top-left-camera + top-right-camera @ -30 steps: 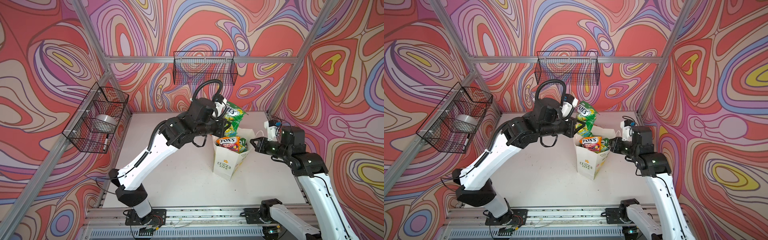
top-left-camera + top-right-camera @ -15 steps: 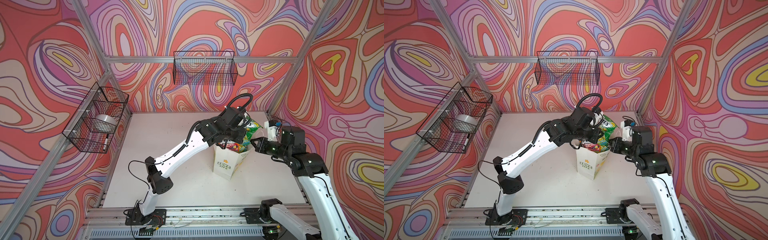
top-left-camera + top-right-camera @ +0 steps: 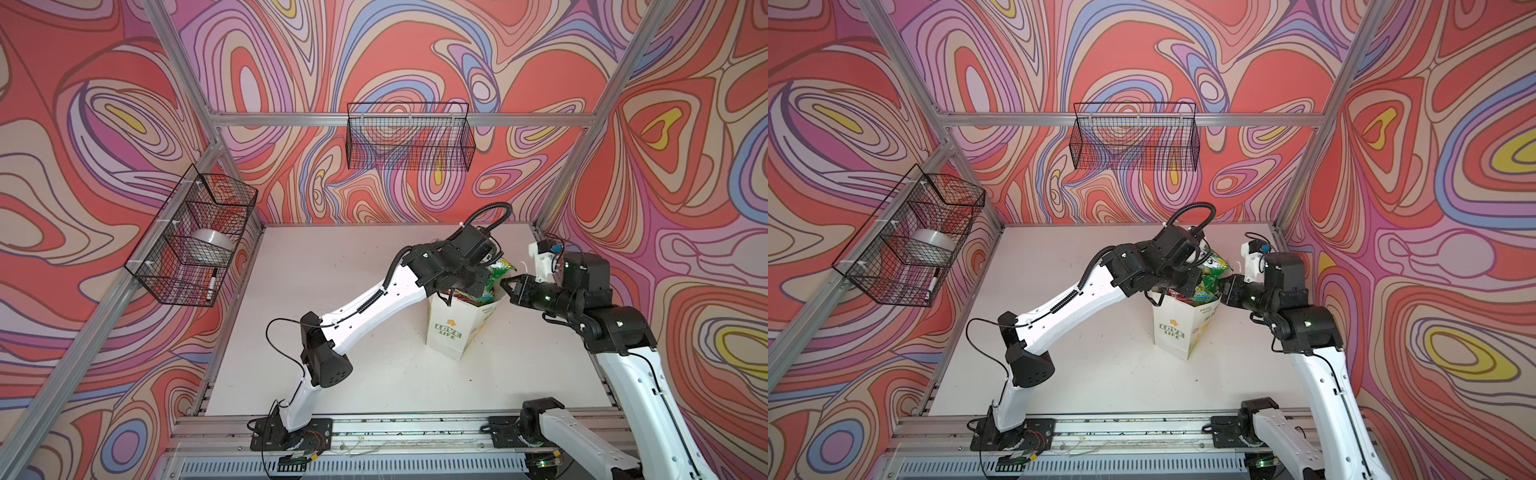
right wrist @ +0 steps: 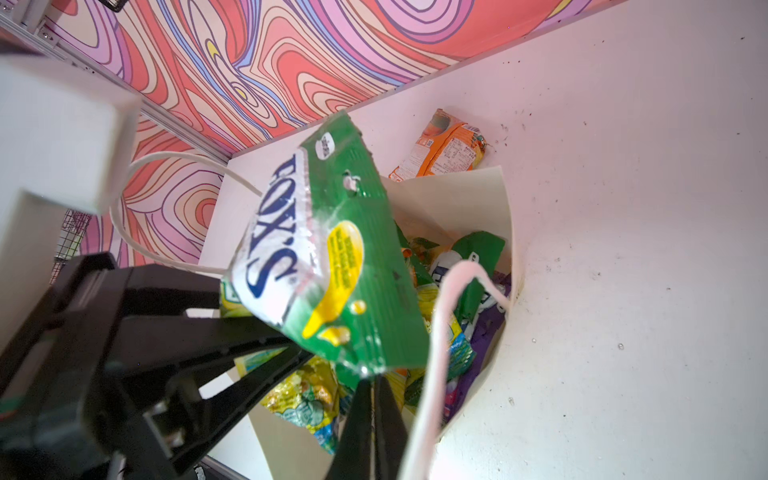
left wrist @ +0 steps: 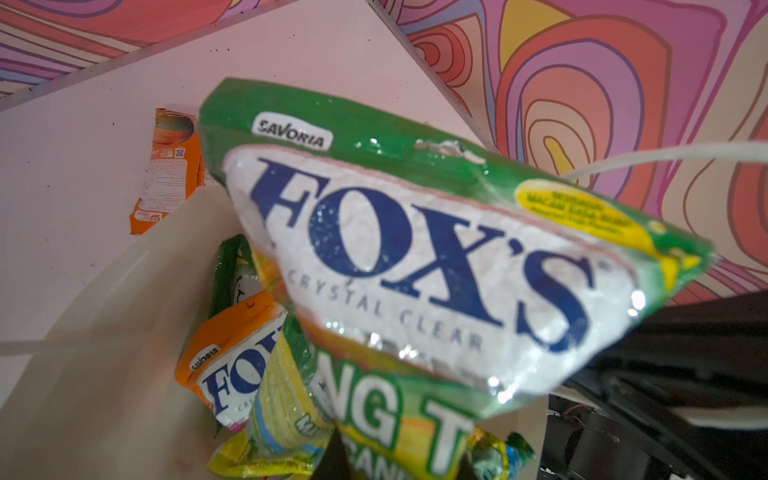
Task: Place the snacks into the paper bag
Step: 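Lower the green packet into the bag held by the right gripper, then open the left gripper and draw it back from the bag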
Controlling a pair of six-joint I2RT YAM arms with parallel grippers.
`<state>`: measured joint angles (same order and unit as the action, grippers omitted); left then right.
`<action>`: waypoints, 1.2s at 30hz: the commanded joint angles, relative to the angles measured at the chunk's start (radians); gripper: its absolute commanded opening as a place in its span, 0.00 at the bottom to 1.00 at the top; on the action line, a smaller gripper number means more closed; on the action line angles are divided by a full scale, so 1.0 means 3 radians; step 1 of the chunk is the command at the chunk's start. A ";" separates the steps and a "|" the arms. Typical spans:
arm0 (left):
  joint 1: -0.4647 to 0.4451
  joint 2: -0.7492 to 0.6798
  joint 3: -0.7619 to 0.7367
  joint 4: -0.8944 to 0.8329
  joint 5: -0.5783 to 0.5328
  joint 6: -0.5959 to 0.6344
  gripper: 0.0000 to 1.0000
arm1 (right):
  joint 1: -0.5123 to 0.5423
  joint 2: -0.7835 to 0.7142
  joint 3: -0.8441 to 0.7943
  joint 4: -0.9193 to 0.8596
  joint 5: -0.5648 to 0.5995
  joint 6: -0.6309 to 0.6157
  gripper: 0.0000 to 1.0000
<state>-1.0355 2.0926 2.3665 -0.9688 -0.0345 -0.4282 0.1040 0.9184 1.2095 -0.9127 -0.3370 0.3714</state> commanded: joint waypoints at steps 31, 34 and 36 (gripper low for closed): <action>-0.0051 -0.0049 0.0140 -0.0410 -0.0027 0.0113 0.55 | -0.0004 -0.0049 0.0017 0.0087 -0.0007 0.0014 0.00; -0.0051 -0.0249 0.0140 -0.0374 0.0029 0.0141 0.60 | -0.0003 -0.0046 0.0028 0.0078 0.0004 0.0005 0.00; -0.0048 -0.0373 0.0138 -0.0347 0.0075 0.0154 0.62 | -0.0001 -0.0045 0.0028 0.0077 0.0004 0.0008 0.00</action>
<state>-1.0439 2.0762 2.3955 -1.0626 -0.0380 -0.3943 0.1040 0.9184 1.2095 -0.9131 -0.3359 0.3752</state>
